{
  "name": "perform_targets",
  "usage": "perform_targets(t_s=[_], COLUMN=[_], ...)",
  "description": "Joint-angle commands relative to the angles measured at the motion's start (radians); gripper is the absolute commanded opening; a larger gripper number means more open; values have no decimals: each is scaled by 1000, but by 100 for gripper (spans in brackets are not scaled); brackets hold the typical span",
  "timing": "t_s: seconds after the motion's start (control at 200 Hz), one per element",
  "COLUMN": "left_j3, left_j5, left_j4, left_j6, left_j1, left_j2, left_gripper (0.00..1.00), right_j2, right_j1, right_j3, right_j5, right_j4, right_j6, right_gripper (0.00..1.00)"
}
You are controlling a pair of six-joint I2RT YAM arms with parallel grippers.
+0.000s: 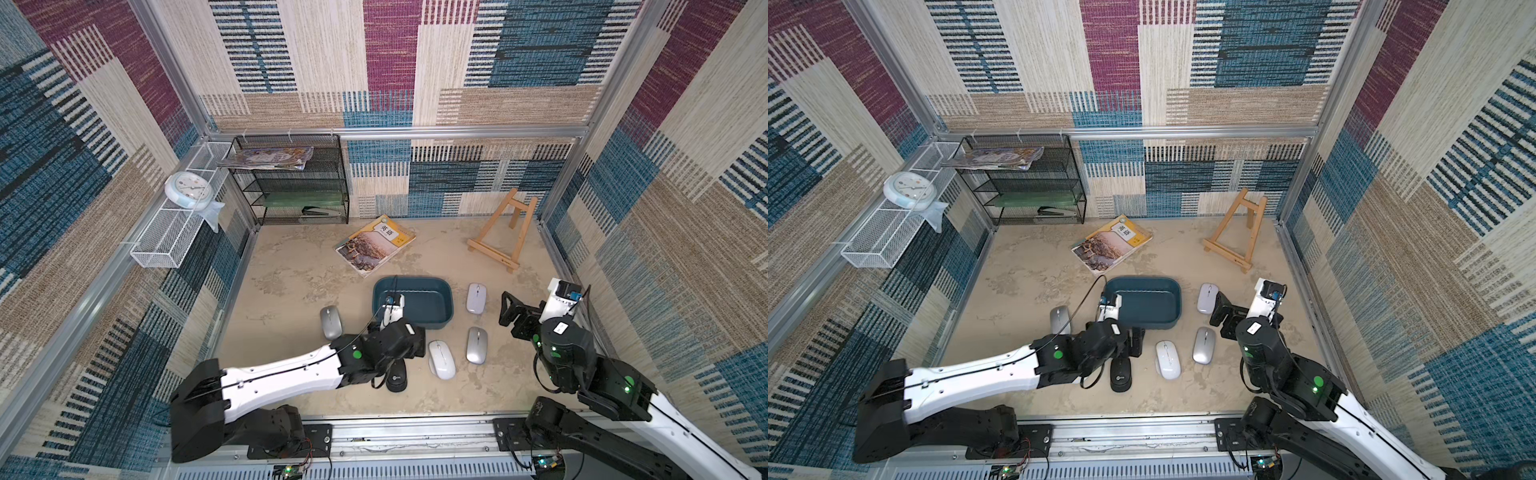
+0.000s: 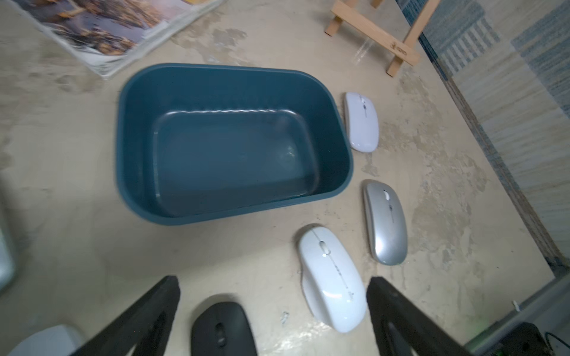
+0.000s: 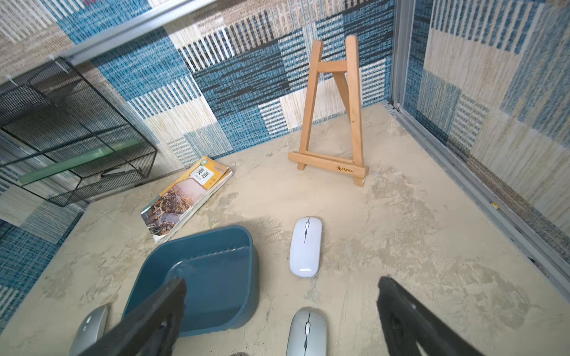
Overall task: Take out the mouse from the storage box
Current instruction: Reset both arms
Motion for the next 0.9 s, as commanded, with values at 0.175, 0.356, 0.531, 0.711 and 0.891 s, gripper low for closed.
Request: perform_targets(t_s=[0.175, 0.356, 0.531, 0.711, 0.891], left_j3=[-272, -247, -356, -397, -455], left_j5=[-452, -374, -382, -400, -339], left_j4=[83, -40, 233, 383, 564], left_j6=[219, 258, 329, 377, 384], left_j1=[114, 511, 667, 817, 985], left_j2=[-427, -468, -388, -282, -214], left_gripper=[99, 99, 99, 99, 99], right_j2=[76, 145, 204, 219, 294], right_j1=[1, -3, -35, -108, -264], right_j3=[-119, -130, -113, -179, -222], right_j5=[23, 29, 93, 115, 94], right_j4=[252, 352, 388, 541, 689], right_j6=[-53, -130, -160, -282, -342], right_gripper=[99, 99, 100, 99, 99])
